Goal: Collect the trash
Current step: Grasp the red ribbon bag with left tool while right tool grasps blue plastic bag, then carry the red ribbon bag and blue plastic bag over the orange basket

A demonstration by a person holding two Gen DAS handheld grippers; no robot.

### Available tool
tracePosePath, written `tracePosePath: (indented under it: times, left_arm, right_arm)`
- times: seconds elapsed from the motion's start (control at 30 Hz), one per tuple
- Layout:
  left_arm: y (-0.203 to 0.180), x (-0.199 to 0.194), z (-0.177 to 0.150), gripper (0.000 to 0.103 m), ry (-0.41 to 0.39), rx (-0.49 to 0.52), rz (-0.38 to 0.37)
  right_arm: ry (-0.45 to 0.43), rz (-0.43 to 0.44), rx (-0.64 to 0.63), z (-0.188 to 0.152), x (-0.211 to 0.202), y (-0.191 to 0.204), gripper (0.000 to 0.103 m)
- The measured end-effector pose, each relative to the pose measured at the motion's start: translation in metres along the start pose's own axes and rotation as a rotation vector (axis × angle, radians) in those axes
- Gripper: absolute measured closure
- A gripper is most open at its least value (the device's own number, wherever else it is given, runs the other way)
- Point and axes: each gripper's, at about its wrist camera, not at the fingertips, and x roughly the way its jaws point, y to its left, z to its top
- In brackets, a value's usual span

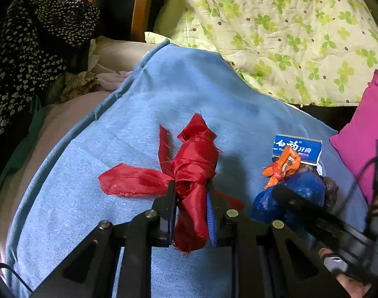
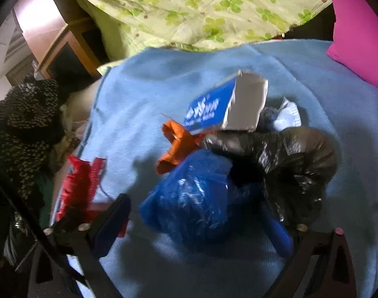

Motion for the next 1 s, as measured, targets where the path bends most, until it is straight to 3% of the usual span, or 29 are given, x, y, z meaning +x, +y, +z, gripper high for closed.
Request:
tracePosePath:
  times: [0.17,0.43,0.67,1.0]
  left_arm:
    - [0.001,0.001,0.000,0.081,0.002,-0.002,0.001]
    - [-0.008,0.003,-0.003,0.081,0.005,0.033,0.010]
    - [-0.023,0.004,-0.016,0.081,0.038,0.090,0.005]
    - [-0.047,-0.007,-0.036,0.081,0.060,0.166,-0.001]
  right_arm:
    - [-0.002,0.032,-0.055,-0.003,-0.006,0.002,0.044]
    - [-0.027,0.041,-0.129,-0.033,-0.055,-0.002,0.044]
    - [-0.044,0.021,-0.098,-0.064,-0.108,-0.039,0.044]
    - [-0.114,-0.013,-0.021,-0.077,-0.173,-0.094,0.044]
